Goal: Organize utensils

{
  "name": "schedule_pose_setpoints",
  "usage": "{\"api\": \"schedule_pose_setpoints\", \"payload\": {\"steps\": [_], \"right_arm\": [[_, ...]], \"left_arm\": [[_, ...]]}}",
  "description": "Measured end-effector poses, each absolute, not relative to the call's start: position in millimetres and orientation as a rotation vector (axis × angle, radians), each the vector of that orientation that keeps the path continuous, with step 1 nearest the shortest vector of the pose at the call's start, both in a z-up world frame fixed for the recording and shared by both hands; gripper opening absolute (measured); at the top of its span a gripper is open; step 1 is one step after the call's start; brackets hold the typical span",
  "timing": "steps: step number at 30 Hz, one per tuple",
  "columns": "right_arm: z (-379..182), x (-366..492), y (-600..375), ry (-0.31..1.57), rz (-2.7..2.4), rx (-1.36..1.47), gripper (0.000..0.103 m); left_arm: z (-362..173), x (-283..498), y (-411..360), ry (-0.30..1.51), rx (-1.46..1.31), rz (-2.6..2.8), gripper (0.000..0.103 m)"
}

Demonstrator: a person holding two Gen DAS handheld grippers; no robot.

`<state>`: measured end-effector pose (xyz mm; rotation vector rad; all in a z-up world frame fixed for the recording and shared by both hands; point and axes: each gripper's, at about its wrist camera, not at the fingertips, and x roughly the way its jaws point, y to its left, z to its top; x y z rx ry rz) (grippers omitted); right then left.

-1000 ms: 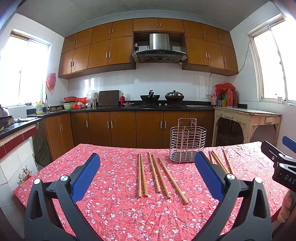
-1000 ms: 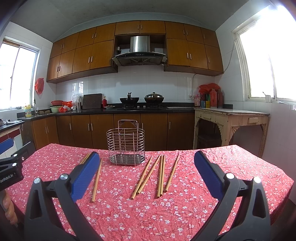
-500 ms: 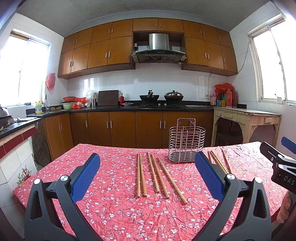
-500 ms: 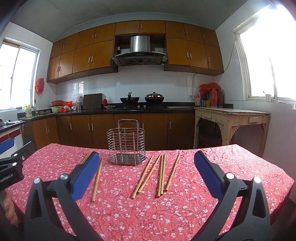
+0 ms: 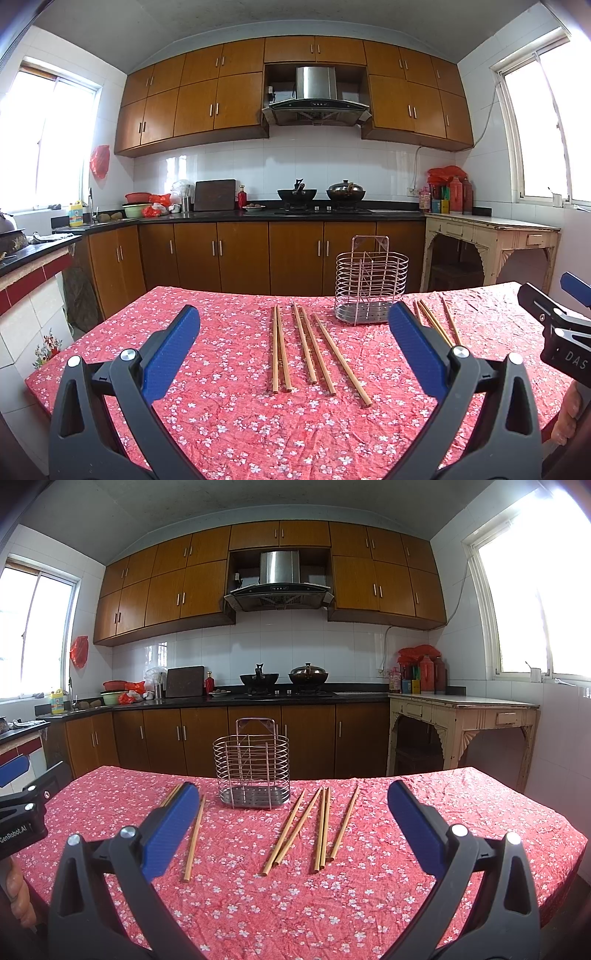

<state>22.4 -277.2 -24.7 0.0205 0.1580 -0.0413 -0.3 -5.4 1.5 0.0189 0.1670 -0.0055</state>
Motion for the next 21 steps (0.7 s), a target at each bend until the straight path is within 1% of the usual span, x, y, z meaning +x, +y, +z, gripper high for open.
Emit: {"api": "schedule_pose_setpoints", "payload": {"steps": [21], "right_arm": [[-24.2, 23.1, -277.9, 0.16, -0.042, 0.024, 0.099]], "left_arm": [[0.8, 0.5, -9.0, 0.171, 0.018, -0.004, 0.101]]}}
